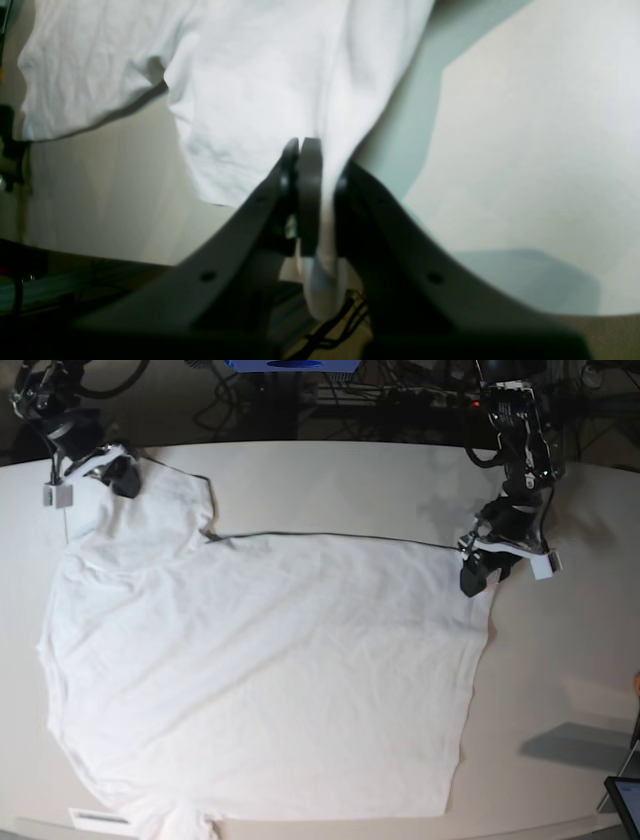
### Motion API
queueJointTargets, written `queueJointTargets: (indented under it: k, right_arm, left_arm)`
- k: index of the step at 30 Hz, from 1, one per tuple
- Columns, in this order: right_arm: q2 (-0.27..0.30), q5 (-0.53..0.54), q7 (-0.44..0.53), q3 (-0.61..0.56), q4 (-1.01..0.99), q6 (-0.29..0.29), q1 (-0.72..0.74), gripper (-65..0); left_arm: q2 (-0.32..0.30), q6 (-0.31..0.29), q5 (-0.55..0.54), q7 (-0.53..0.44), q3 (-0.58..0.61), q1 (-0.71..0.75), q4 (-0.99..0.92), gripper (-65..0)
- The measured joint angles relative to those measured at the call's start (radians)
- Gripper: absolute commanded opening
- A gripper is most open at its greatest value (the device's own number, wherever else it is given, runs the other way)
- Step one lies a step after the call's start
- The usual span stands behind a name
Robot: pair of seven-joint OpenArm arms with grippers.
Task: Fold the T-shirt properly
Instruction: 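Lift the held edge with both grippers and fold it over the shirt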
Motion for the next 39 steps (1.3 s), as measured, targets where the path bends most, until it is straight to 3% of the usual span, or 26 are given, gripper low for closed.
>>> queueJointTargets:
  k: [4, 6, 9, 10, 18, 22, 25, 33, 39]
  right_arm:
    - [0.000, 0.000, 0.000, 0.000, 0.000, 0.000, -0.001, -64.3]
    - [0.000, 0.000, 0.000, 0.000, 0.000, 0.000, -0.001, -64.3]
    - [-0.001, 0.000, 0.000, 0.000, 0.000, 0.000, -0.002, -64.3]
    - [-0.001, 0.000, 0.000, 0.000, 0.000, 0.000, -0.002, -64.3]
    - [0.018, 0.000, -0.004, 0.000, 0.003, 0.008, -0.004, -64.3]
    - [0.036, -0.003, -0.001, 0.008, 0.051, 0.116, -0.023, -64.3]
    - [0.043, 0.000, -0.006, 0.008, 0.119, 0.153, -0.049, -64.3]
    - [0.062, 0.000, -0.024, 0.010, 0.203, 0.153, -0.040, -64.3]
    - [0.092, 0.002, -0.172, 0.010, 0.204, 0.154, 0.130, -64.3]
  left_arm:
    - [0.010, -0.004, -0.003, 0.006, 0.013, -0.008, 0.000, -28.0]
    - [0.009, -0.003, -0.001, 0.010, 0.013, -0.007, 0.000, -37.8]
    - [0.008, 0.006, 0.002, 0.022, 0.009, 0.004, -0.005, -61.8]
    - [0.007, 0.005, 0.002, 0.021, 0.009, 0.009, -0.009, -65.0]
    - [0.005, -0.002, -0.006, 0.018, 0.008, 0.056, 0.021, -65.0]
    - [0.002, 0.013, 0.010, 0.046, 0.008, 0.130, 0.113, -65.0]
    - [-0.007, 0.021, 0.024, 0.065, 0.002, 0.183, 0.183, -65.0]
    - [0.003, 0.021, 0.017, 0.072, -0.167, 0.307, 0.368, -65.0]
    - [-0.001, 0.016, 0.012, 0.067, -0.180, 0.300, 0.388, -65.0]
